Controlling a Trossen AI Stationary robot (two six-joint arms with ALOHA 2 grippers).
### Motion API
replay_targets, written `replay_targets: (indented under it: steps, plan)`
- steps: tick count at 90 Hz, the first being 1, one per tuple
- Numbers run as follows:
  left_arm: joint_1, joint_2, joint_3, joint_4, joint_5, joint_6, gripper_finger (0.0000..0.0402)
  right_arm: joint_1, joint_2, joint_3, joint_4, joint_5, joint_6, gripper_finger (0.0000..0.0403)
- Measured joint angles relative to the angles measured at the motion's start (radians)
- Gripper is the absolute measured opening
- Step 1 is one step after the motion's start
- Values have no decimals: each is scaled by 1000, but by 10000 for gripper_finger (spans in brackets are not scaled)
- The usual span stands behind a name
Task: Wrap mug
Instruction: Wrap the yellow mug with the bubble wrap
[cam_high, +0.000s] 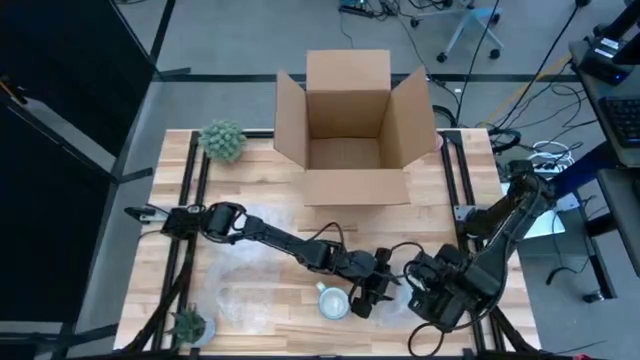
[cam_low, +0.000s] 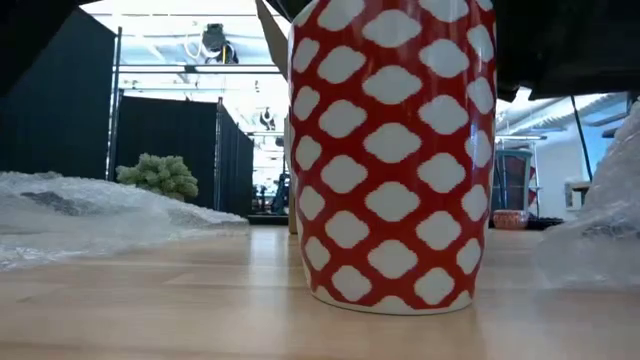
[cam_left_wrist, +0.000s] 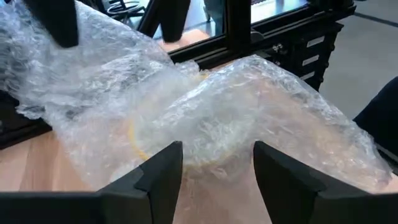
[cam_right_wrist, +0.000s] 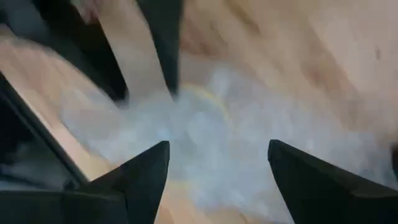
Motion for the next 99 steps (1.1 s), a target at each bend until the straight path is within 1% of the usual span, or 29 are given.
replay_targets:
  steps: [13,24,33,40,59,81,99]
  plan:
    - [0,0,0,-1,0,0,180,-1,40,-85,93,-25,-1,260]
    - [0,0,0,-1,0,0,180,-4,70,-205,209,-94,3,260]
    - [0,0,0,1,0,0,180,-7,103,-289,258,-119,55,260]
    - [0,0,0,1,0,0,180,-16,119,-326,284,-138,90,260]
    - [0,0,0,1,-1,1,180,-43,112,-354,349,-148,54,260]
    - [-17,-53,0,-3,-8,1,180,-44,75,-352,353,-136,29,260]
    - [-18,-45,1,18,-7,0,180,-45,49,-356,348,-143,28,260]
